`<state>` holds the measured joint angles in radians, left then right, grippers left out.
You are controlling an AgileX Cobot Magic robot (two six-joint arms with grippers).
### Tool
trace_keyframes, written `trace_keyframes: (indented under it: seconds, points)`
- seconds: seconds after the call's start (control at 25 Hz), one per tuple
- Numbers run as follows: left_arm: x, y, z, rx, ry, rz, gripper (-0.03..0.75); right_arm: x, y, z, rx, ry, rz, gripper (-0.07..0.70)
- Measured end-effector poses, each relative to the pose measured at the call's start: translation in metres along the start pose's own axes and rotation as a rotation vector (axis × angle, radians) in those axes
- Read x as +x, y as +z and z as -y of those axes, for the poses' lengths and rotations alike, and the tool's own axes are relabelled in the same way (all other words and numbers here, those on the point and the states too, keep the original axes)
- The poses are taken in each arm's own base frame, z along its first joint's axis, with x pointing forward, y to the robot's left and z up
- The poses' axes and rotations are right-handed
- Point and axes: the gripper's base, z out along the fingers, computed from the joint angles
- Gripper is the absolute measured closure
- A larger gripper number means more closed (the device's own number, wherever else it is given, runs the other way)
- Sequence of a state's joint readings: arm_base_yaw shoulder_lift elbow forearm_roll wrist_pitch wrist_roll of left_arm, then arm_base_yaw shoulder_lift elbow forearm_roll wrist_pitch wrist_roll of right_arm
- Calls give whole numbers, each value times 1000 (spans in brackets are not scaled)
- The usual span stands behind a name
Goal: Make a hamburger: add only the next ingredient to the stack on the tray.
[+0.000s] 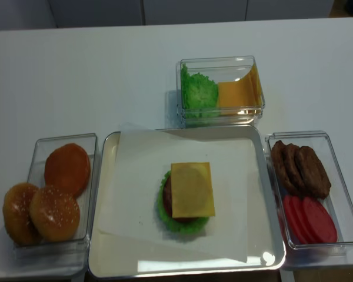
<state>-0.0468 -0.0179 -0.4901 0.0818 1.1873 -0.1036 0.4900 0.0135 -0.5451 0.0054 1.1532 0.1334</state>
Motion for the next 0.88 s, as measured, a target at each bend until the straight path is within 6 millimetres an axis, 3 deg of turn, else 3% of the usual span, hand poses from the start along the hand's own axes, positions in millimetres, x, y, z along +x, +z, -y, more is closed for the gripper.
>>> trace_keyframes:
  seconds: [0.48, 0.88]
  points:
    - [0, 0, 0, 0, 0, 0, 413, 12, 10, 3, 15, -26, -16, 154]
    - [0, 0, 0, 0, 0, 0, 413, 12, 11, 2, 8, -30, -16, 202]
